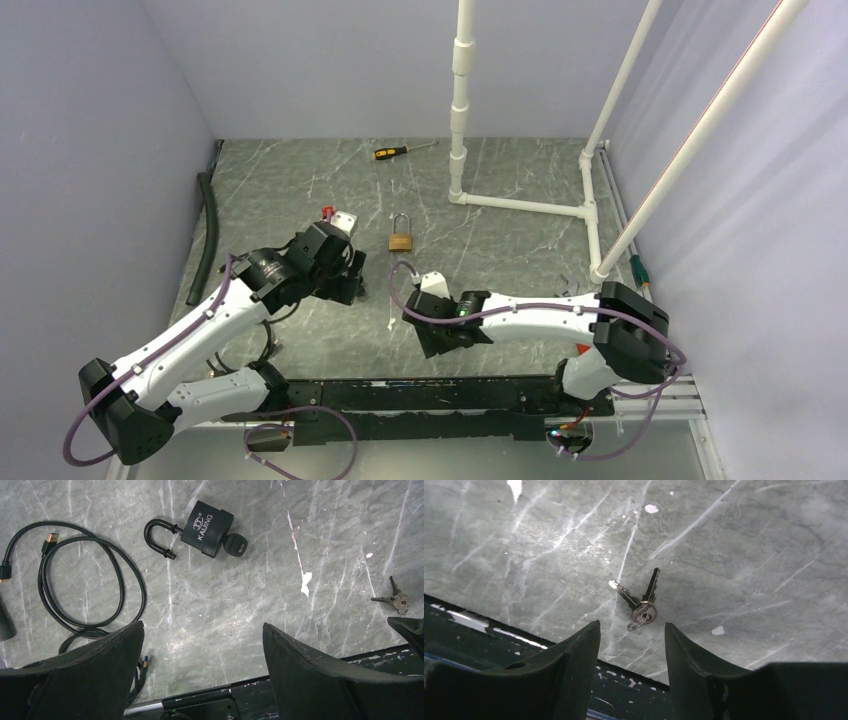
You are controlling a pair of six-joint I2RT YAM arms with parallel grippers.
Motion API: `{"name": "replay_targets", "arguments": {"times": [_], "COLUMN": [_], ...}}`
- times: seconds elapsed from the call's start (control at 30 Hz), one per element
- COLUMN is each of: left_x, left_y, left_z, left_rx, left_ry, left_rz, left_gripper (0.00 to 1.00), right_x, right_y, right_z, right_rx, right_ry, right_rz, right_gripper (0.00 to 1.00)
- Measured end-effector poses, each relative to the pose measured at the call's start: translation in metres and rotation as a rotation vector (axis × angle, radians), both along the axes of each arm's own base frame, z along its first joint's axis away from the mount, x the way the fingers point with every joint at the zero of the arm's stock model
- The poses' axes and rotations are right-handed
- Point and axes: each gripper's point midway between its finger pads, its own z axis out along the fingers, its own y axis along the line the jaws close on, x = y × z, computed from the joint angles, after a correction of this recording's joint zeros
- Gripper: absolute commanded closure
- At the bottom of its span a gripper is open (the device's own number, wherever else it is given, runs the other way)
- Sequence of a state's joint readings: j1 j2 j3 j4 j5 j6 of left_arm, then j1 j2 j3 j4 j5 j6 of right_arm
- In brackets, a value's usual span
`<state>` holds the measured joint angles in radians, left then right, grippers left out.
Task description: Unlock with the key
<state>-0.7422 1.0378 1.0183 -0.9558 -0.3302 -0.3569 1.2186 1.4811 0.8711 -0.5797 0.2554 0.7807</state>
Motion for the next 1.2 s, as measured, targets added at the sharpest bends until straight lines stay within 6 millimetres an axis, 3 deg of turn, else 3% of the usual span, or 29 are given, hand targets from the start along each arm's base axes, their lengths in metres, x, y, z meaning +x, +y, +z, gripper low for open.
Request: {"name": "replay_targets", "arguments": {"times": [0.33, 0.8, 1.2], "left_x": [0.0, 0.0, 0.0], "left_y": [0.0, 0.0, 0.0], "left_z": [0.0, 0.0, 0.001], "left_rx": [-0.002, -0.002, -0.002], "left_ry": [-0.002, -0.002, -0.002], "left_rz": [0.0, 0.0, 0.001], "left_gripper": [0.08, 0.08, 0.09], "right_x": [-0.003, 0.001, 0.0], "right_y": [-0.006, -0.001, -0.002], "right_z": [-0.028, -0.029, -0.017], "right_rx": [-0.078, -0.074, -0.011], "right_ry": [0.042, 0.022, -0.008], "right_rz": [-0.03, -0.004, 0.03], "right_gripper": [0.6, 0.9, 0.91]}}
